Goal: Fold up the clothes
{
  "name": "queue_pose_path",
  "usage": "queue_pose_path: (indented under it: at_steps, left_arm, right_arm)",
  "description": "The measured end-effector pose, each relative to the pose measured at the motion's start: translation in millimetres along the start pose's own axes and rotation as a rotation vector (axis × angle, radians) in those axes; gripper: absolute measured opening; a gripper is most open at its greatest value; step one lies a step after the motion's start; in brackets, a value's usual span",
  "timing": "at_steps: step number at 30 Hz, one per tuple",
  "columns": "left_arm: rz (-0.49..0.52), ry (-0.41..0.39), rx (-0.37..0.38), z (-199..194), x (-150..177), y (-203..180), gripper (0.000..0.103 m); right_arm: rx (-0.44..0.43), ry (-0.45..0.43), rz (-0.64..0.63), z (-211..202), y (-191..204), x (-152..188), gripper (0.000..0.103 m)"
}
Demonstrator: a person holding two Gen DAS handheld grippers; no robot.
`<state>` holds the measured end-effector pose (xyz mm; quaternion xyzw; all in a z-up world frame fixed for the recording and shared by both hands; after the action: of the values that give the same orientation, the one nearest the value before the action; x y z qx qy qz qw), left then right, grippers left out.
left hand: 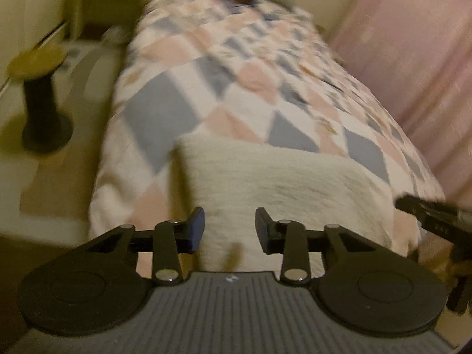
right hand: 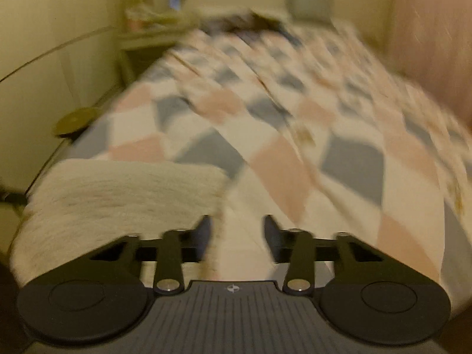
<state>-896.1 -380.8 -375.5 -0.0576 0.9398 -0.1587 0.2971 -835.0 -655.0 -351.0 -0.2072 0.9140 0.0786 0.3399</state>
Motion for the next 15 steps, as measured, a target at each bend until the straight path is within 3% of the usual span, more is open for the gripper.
queue_pose_path:
  at_steps: [4, 10, 12, 15]
  left_arm:
    - [0.114, 0.069, -0.063, 33.1, 16.9, -16.2, 0.02]
    - [0.076, 0.089, -0.067, 69.5, 17.9, 0.6, 0.015]
    - [0.095, 0.097, -0.075, 64.3, 14.1, -2.7, 0.015]
    - [0.102, 0.084, -0.083, 42.1, -0.8, -7.5, 0.013]
  right_arm:
    - [-0.027, 0.07, -0.074, 24.4, 26.6, 28.6, 0.017]
    - [-0.012, 0.135, -0.106, 80.0, 25.2, 45.4, 0.019]
    - [-0.017, 0.155, -0.129, 86.7, 27.8, 44.0, 0.02]
    - [-0.043, 0.182, -0.053, 70.6, 21.0, 34.8, 0.019]
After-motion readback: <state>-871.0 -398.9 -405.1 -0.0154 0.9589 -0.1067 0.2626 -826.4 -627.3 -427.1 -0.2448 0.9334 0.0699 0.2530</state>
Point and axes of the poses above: each gripper's, at about its wrist camera, not at the fingertips, and z roughly the way its jaws point, y to its left, x to its underside, the point moved 9 cm from there along z, roughly the way its jaws point, and after that the axes turned 7 degrees about y, right-handed, at the moved point
